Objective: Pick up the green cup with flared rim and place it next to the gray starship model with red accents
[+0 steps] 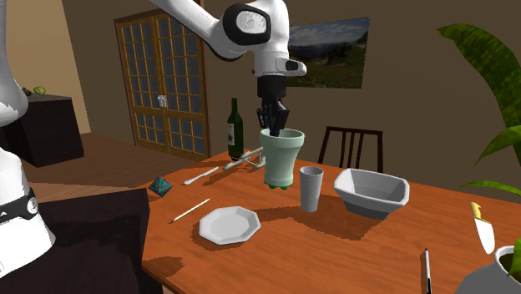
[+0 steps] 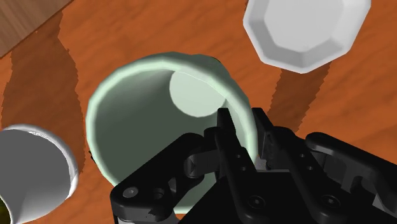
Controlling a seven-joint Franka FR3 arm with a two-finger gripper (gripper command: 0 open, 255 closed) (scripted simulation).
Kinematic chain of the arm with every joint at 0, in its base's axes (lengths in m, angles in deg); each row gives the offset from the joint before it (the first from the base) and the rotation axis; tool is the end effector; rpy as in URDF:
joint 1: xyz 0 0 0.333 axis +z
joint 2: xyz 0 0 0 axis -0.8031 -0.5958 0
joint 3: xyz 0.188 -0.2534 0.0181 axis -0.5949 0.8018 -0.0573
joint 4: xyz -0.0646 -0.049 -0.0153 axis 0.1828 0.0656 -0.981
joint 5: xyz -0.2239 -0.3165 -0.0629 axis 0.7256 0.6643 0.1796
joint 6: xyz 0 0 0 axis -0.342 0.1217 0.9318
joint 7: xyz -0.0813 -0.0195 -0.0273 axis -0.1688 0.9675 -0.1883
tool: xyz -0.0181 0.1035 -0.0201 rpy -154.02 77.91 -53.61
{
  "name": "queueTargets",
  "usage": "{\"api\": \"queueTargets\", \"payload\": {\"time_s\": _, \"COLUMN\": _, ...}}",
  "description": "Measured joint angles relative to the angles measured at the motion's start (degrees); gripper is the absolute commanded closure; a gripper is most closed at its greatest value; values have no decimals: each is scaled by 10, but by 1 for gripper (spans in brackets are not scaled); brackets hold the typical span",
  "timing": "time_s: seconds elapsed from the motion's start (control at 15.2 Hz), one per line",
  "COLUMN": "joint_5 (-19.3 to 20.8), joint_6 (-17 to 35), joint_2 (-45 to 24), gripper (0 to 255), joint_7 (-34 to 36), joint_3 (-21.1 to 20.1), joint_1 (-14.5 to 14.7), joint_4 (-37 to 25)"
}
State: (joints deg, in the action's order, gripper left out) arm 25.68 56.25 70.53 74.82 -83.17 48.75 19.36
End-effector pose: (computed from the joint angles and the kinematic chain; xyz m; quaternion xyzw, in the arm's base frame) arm 0.6224 -0.0220 0.3801 0.9950 0.0576 -0.0291 0.0761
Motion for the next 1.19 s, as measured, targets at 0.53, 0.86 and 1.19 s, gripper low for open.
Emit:
{"api": "queueTargets", "payload": {"time_s": 0.53, "joint_5": 1, "joint_6": -16, "joint_2": 12, "gripper": 255, "joint_7": 72, "joint_3": -28, "joint_1": 47, "joint_4": 8}}
{"api": "queueTargets", "payload": {"time_s": 0.86, "joint_5": 2, "joint_6": -30, "joint_2": 9, "gripper": 255, "joint_7": 135, "joint_3": -52, "joint_1": 87, "joint_4": 1}}
{"api": "queueTargets", "payload": {"time_s": 1.19, "joint_5": 4, "joint_6": -46, "joint_2": -7, "gripper": 255, "joint_7": 195, "joint_3": -74, "joint_1": 127, "joint_4": -22}}
